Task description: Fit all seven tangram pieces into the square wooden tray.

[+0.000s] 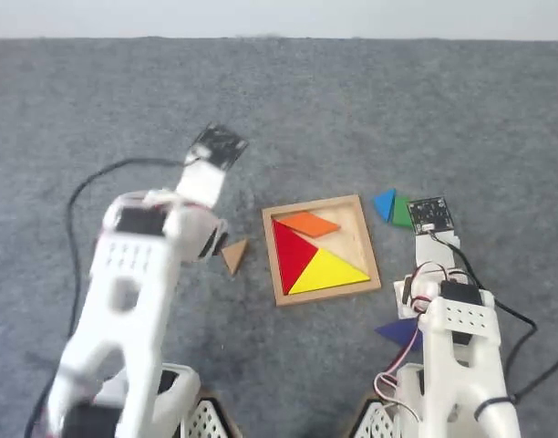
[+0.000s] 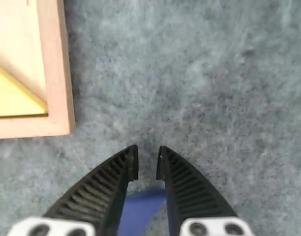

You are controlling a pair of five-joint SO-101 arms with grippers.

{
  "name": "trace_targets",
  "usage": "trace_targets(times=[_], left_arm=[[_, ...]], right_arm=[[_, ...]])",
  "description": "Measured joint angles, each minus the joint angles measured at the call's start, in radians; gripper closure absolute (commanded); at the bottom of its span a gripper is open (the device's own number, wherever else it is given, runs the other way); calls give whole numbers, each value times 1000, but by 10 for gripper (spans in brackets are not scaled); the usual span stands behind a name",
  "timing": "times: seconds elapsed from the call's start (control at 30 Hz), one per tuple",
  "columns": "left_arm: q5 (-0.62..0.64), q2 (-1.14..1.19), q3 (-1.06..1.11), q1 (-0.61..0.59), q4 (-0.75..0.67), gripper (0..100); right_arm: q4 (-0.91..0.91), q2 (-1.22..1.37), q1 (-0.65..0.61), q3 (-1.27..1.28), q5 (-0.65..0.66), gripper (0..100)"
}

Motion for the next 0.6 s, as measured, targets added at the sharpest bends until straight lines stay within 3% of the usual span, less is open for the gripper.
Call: trace_targets(times=[0.2,0.6], left_arm=[[40,302,-72,41,-34,768],[51,560,-84,34,-160,768]], right_arm=[[0,0,0,0,0,924],[0,-2,-6,11,3,924]])
